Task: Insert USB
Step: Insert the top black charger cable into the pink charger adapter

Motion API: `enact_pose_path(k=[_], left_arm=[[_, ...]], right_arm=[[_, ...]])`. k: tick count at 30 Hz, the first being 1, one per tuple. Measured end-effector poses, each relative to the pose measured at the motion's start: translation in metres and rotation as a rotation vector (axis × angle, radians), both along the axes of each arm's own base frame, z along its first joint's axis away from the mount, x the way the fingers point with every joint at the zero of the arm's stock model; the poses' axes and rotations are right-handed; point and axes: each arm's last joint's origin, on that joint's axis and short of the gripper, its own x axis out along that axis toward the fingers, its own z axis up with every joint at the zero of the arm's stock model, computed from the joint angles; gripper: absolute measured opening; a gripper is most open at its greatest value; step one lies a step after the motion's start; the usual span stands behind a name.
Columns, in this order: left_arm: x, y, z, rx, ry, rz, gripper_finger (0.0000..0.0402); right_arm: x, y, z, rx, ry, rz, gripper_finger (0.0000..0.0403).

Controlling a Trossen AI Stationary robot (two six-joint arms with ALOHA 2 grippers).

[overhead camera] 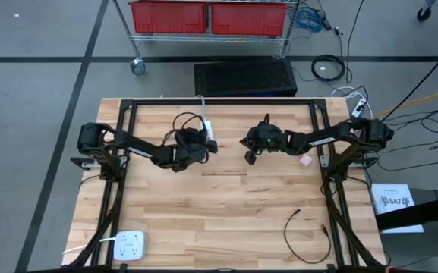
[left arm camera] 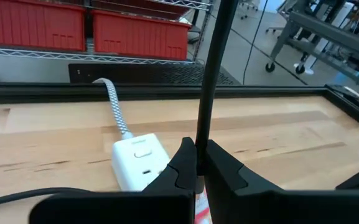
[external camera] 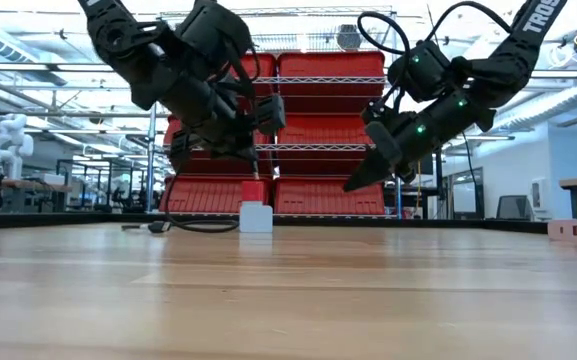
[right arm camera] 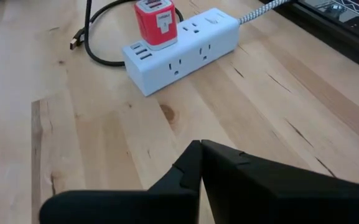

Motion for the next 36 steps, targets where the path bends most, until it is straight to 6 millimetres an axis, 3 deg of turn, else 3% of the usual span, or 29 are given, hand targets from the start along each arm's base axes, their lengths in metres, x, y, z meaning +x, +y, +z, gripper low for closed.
enact_pose_path(k=[8, 15, 20, 28, 36], left_arm=[[0.026, 0.0, 0.008, 0.016, 0.171, 0.037, 0.0014], [0.028, -0.004, 0.016, 0.013, 0.218, 0.072, 0.0014], [0.02, -0.009, 0.01, -0.001, 0.219, 0.14, 0.0014], [0.028, -0.01, -0.003, 0.008, 0.163, 0.172, 0.0014], [0.031, -0.009, 0.002, 0.032, 0.209, 0.161, 0.0014]], right_arm=[[0.0, 0.0, 0.0, -0.001, 0.004, 0.002, 0.0], [0.0, 0.0, -0.001, -0.005, 0.012, 0.01, 0.0], [-0.001, 0.0, -0.001, -0.009, 0.017, 0.013, 0.0], [-0.001, 0.0, -0.001, -0.016, 0.019, 0.018, 0.0], [-0.001, 0.001, -0.001, -0.015, 0.02, 0.019, 0.0]])
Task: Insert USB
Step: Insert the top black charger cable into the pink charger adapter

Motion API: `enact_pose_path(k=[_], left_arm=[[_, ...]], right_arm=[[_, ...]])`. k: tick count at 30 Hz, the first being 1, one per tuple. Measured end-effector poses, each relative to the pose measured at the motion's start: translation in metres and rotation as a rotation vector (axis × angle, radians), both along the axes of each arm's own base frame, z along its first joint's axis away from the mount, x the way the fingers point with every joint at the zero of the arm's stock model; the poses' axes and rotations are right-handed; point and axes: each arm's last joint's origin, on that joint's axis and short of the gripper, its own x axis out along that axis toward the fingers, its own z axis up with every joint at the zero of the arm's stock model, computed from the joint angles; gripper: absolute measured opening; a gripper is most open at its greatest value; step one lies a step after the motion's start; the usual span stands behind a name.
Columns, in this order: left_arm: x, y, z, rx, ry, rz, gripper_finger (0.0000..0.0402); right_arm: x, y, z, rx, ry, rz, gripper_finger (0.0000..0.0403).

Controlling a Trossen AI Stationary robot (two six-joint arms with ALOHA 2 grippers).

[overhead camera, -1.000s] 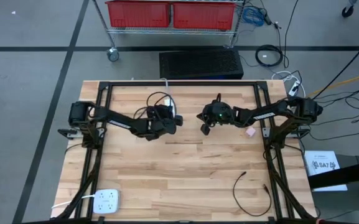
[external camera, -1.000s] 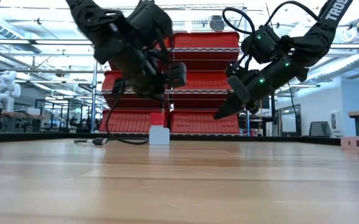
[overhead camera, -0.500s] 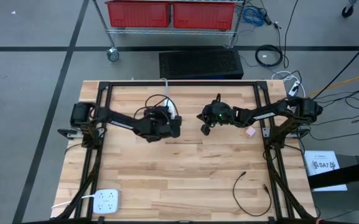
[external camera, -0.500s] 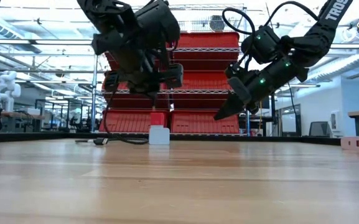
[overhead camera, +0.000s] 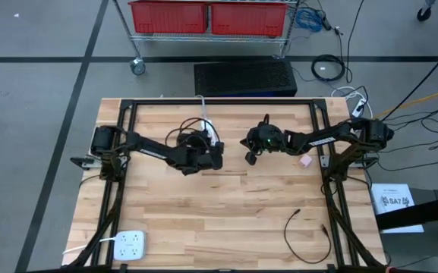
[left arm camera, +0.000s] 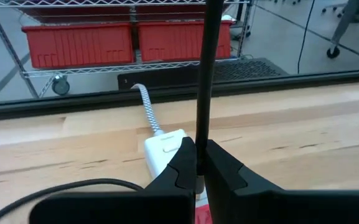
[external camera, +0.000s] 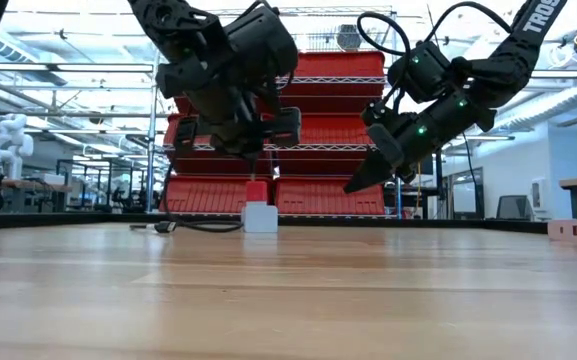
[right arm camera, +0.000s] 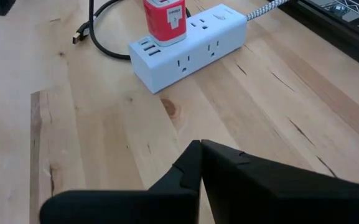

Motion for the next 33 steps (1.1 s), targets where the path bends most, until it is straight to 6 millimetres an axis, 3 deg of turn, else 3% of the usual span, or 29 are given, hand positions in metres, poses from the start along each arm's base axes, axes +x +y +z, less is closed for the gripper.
enact_pose_path(k=[7, 25, 33], left_arm=[[0.0, 0.009, 0.001, 0.003, -0.001, 0.027, 0.0014], [0.001, 0.005, 0.001, -0.019, -0.035, 0.015, 0.0014], [0.001, 0.003, 0.002, -0.036, -0.039, 0.0, 0.0014]], right_arm=[[0.001, 0.002, 0.0, 0.001, 0.003, 0.009, 0.0], [0.003, 0.005, 0.002, -0.035, -0.013, 0.038, 0.0], [0.002, -0.014, 0.011, 0.0, -0.139, 0.141, 0.0]])
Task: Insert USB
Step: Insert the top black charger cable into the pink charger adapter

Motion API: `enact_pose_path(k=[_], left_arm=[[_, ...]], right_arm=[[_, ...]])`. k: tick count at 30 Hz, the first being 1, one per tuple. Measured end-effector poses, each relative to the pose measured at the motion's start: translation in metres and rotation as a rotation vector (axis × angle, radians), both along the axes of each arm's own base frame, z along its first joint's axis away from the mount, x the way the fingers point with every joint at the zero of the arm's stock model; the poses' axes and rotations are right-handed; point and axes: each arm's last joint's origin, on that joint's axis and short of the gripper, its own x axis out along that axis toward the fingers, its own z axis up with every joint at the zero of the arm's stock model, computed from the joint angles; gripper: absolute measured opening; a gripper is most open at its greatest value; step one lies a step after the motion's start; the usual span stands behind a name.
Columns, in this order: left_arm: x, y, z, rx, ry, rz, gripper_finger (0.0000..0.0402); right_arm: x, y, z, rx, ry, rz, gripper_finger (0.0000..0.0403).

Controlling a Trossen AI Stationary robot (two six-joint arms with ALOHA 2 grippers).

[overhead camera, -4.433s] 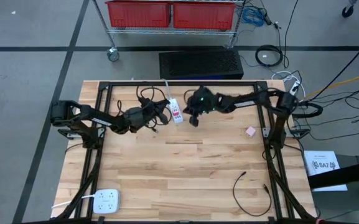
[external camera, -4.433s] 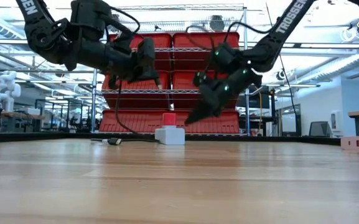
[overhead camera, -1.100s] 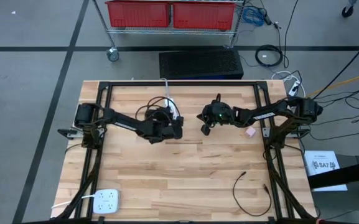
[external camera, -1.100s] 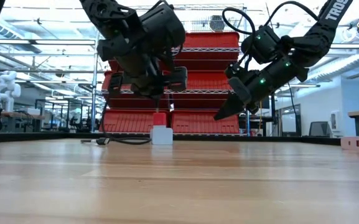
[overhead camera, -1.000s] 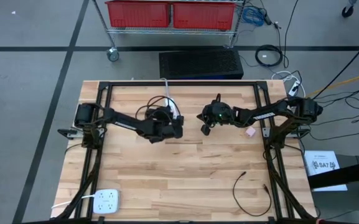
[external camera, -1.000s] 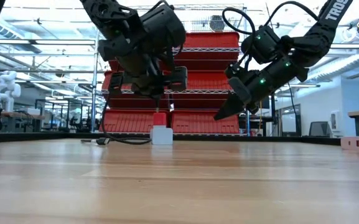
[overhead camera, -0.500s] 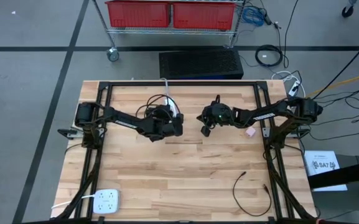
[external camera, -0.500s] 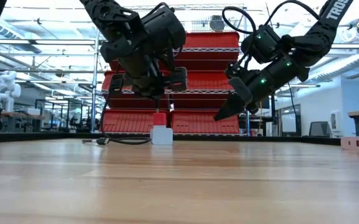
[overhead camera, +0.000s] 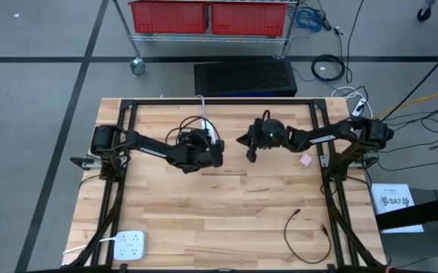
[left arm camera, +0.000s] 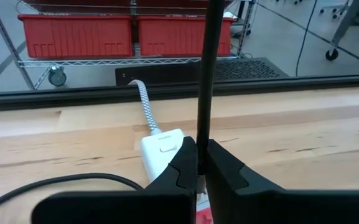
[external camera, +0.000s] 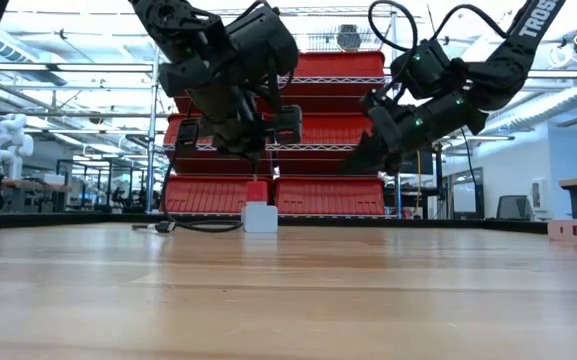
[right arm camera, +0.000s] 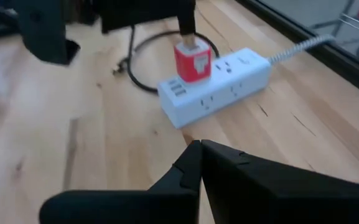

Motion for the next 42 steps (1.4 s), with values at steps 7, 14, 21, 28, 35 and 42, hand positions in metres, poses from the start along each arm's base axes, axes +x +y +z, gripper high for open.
enact_pose_path(k=[7, 14, 21, 28, 35, 42], left_arm=[[-0.003, 0.0, -0.001, -0.019, -0.017, 0.028, 0.0014], [-0.003, 0.0, -0.001, -0.019, -0.016, 0.028, 0.0014], [0.001, 0.003, 0.011, -0.008, 0.029, 0.039, 0.0014], [0.002, 0.003, 0.012, -0.009, 0.019, 0.043, 0.0014], [0.002, 0.003, 0.012, -0.01, 0.017, 0.043, 0.0014], [0.001, 0.003, 0.012, -0.01, 0.027, 0.043, 0.0014]], right_arm=[[-0.002, -0.004, 0.0, 0.004, -0.001, -0.009, 0.0], [-0.001, -0.002, 0.0, 0.001, 0.0, 0.002, 0.0], [-0.001, -0.002, 0.0, 0.001, 0.0, 0.001, 0.0], [0.0, -0.002, -0.001, -0.005, 0.0, -0.003, 0.0], [0.018, 0.002, -0.024, -0.118, -0.066, 0.064, 0.0], [0.044, 0.002, -0.064, -0.164, -0.067, 0.106, 0.0]])
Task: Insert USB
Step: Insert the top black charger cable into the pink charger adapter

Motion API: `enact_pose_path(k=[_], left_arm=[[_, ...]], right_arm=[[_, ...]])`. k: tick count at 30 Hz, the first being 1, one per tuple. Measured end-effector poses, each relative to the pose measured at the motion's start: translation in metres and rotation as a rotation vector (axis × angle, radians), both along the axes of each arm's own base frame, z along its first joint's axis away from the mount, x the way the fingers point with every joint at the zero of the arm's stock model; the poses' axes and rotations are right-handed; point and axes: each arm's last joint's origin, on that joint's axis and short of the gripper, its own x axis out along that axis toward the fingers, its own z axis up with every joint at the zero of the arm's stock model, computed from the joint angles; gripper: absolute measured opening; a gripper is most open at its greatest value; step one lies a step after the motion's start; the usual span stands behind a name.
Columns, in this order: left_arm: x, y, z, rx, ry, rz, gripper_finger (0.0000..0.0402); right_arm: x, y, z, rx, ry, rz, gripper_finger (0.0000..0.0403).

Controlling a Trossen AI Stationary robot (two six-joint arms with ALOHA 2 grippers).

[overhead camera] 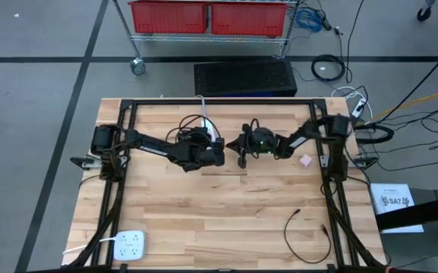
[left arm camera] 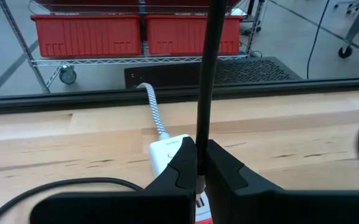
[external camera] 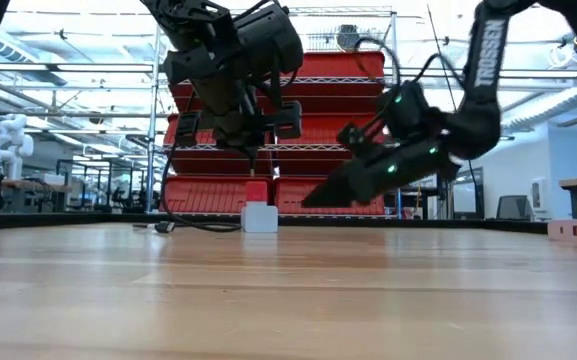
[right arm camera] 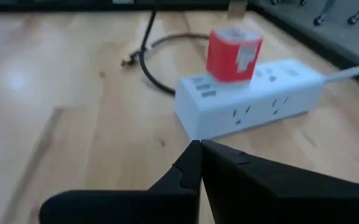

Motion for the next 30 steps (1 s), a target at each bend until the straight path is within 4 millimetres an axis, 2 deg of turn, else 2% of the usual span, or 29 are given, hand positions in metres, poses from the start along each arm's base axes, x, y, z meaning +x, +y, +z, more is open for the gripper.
enact_pose_path(k=[5, 9, 30], left_arm=[[-0.001, 0.0, -0.001, 0.0, 0.019, 0.0, 0.0014], [-0.001, 0.0, -0.001, 0.0, 0.02, 0.0, 0.0014], [-0.002, 0.0, -0.001, 0.0, 0.023, 0.0, 0.0014]], right_arm=[[0.028, 0.002, -0.009, -0.023, 0.0, 0.042, 0.0], [0.041, -0.001, -0.011, -0.011, 0.029, 0.022, 0.0], [0.035, -0.01, -0.012, -0.059, 0.094, -0.093, 0.0]])
